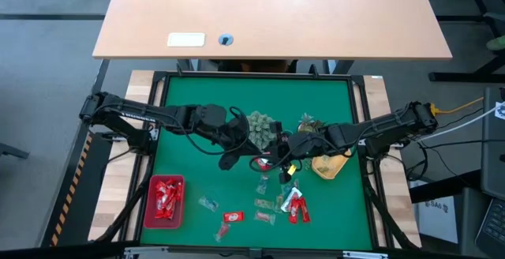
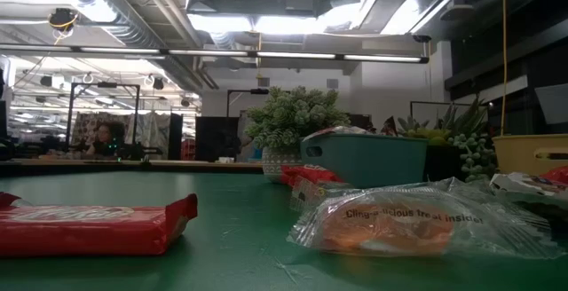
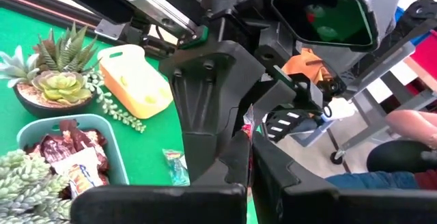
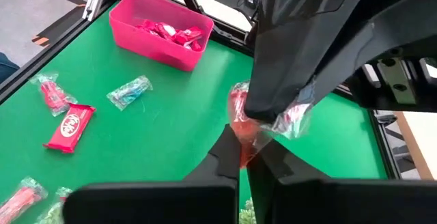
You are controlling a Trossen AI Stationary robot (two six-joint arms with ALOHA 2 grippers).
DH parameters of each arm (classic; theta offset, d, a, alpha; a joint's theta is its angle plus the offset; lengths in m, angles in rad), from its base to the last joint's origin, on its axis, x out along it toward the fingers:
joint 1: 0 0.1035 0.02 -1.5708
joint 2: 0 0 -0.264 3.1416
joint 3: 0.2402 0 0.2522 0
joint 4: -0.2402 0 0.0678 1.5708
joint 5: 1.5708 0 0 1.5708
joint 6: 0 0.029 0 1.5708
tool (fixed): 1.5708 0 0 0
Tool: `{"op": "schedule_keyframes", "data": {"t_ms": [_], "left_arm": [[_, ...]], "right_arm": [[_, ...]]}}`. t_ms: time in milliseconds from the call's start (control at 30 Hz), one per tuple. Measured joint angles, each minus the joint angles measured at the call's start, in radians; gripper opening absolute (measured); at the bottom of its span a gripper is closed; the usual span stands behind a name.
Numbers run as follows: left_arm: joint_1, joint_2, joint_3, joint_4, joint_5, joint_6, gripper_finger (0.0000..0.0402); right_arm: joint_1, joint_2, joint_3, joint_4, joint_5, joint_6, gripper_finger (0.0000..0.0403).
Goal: Organize candy in baskets
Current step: Put the orange gummy into the yellow bin
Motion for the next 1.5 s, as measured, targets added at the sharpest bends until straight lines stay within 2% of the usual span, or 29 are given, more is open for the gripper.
{"op": "schedule_keyframes", "data": {"t_ms": [167,433,633,900,1033,1267,1500], "left_arm": [[0.000,0.000,0.000,-0.002,0.001,0.083,0.0007],[0.001,-0.001,0.000,-0.039,-0.057,0.095,0.0082],[0.001,-0.001,0.000,-0.069,-0.059,0.094,0.0112],[0.001,-0.001,0.000,-0.092,-0.082,0.094,0.0114],[0.001,-0.001,0.000,-0.093,-0.083,0.094,0.0114],[-0.009,-0.001,0.000,-0.167,-0.085,0.092,0.0115],[-0.057,0.000,0.000,-0.354,-0.113,0.050,0.0115]], "right_arm": [[0.000,0.000,0.000,-0.013,0.000,0.000,0.0020],[0.000,0.000,0.001,-0.192,-0.002,0.007,0.0010],[0.001,0.000,0.001,-0.522,-0.047,0.107,0.0018],[0.001,0.000,0.001,-1.061,-0.159,0.300,0.0017],[0.001,0.000,0.001,-1.231,-0.213,0.379,0.0019],[0.001,0.000,0.001,-1.270,-0.232,0.405,0.0031],[0.000,0.000,0.001,-1.289,-0.232,0.399,0.0066]]}}
